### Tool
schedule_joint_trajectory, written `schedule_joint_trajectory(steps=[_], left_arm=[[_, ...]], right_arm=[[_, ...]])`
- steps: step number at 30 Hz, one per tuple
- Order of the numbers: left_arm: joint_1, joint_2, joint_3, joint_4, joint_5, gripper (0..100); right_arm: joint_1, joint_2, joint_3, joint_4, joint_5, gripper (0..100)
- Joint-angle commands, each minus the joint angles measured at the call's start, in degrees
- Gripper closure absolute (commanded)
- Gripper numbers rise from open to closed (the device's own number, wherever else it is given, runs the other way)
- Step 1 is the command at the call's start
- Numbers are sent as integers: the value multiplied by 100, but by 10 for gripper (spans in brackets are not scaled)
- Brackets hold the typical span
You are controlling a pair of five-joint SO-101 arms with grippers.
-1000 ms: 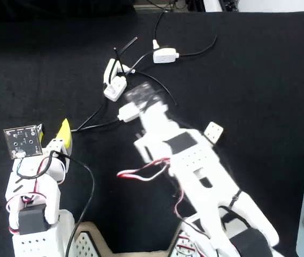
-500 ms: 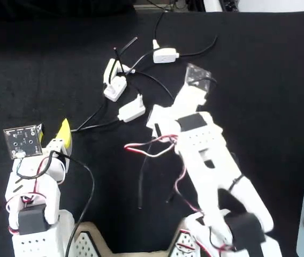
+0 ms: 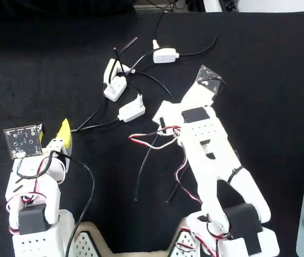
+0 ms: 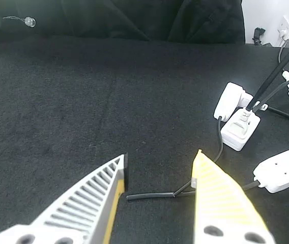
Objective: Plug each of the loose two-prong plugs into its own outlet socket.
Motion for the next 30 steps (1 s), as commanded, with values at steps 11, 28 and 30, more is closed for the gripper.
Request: schedule_joint_trajectory(steps=[11,28,30], left_arm=[[-13,-44,-40,-158,18,784],[-22,-44,233,-563,9,784],[-22,-44,233,-563,9,784]], right_arm=[[-105,4,-1042,2084,870,741],[703,48,-1033,2242,9723,827],[782,48,-892,2040,10365,828]])
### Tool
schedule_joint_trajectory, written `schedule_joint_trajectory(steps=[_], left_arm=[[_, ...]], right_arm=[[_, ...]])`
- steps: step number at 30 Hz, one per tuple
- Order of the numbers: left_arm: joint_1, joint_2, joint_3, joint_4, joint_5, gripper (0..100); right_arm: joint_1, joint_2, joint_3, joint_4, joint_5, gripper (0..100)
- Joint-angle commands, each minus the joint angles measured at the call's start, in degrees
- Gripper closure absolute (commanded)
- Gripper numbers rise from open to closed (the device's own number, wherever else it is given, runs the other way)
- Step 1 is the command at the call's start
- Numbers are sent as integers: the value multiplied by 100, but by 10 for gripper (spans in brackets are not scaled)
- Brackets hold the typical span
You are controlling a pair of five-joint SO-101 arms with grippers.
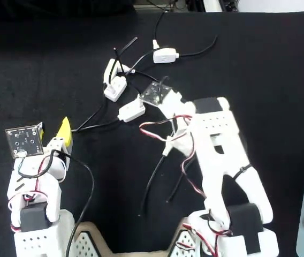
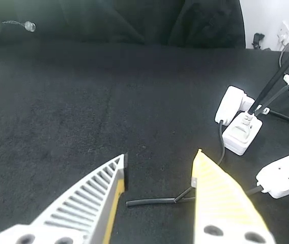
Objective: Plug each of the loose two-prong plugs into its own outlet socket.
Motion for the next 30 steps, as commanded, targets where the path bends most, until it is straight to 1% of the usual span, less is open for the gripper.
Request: schedule_joint_trajectory(steps=[1,4,8,11,13,20,25,30], left_arm=[[-13,-44,-48,-141,9,784],[-13,-44,-48,-141,9,784],[-13,-44,-48,-141,9,784],[-13,-44,-48,-141,9,784],[-13,-44,-48,-141,9,784],[-13,-44,-48,-141,9,784],[-13,-44,-48,-141,9,784],[-13,-44,-48,-141,9,784]], right_arm=[[167,-13,13,-413,1231,828],[149,-13,611,-1020,1837,828],[-53,-13,1341,-1952,2066,828],[-255,-13,1648,-2330,2268,828],[-378,-13,1771,-2479,2382,828],[-703,145,2009,-2875,2409,830],[-712,769,1851,-2875,2409,887],[-703,1156,1596,-2866,2409,893]])
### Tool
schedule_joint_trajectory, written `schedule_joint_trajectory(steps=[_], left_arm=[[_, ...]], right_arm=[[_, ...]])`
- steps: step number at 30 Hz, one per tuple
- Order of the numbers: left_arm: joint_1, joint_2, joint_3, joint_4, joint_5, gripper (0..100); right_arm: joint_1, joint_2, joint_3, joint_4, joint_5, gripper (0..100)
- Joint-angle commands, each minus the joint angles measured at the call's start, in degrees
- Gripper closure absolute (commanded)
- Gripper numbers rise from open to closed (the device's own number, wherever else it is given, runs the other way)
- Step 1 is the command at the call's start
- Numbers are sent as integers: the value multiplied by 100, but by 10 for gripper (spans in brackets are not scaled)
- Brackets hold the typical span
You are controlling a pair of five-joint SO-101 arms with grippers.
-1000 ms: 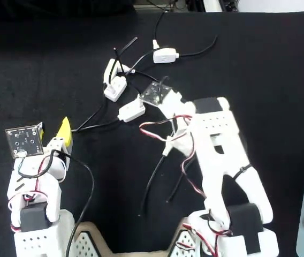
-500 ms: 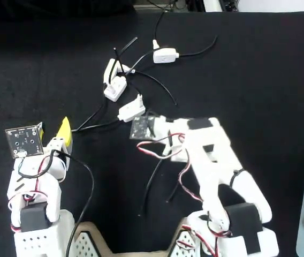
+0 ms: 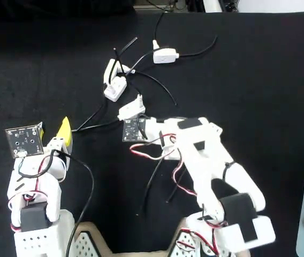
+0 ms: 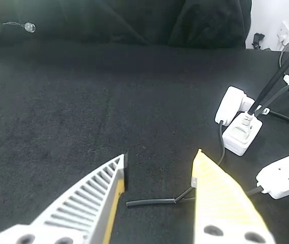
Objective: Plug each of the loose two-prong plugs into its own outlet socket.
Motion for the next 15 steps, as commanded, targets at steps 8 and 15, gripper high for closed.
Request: schedule_joint_trajectory(steps=[8,15], left_arm=[[-13,-44,-48,-141,9,784],[-13,-44,-48,-141,9,784]], right_arm=[[-35,40,-295,967,35,803],[-79,-875,-286,1459,53,801]])
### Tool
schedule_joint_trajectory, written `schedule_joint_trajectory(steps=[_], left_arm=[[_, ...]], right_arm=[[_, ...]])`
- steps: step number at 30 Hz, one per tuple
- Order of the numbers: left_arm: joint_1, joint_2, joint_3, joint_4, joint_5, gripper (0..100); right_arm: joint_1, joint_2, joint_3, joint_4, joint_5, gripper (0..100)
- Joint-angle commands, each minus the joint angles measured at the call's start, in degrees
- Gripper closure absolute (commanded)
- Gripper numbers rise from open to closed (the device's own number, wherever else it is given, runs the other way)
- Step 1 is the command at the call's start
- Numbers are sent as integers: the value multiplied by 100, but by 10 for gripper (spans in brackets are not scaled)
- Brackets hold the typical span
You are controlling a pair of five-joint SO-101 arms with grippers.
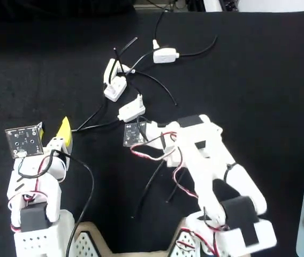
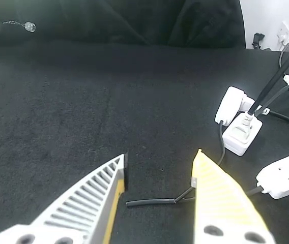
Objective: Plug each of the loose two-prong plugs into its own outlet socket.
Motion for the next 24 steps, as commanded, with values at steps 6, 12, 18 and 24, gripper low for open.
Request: schedule_joint_trajectory(steps=[6,12,18,24], left_arm=[[-13,-44,-48,-141,9,784],[-13,-44,-48,-141,9,784],[-13,-44,-48,-141,9,784],[-13,-44,-48,-141,9,784]], right_arm=[[-527,-497,-154,-396,35,802],[-615,-110,-145,-1477,-765,804],[-185,1103,-180,-2110,-1064,805],[712,1349,-189,-2303,-1037,805]])
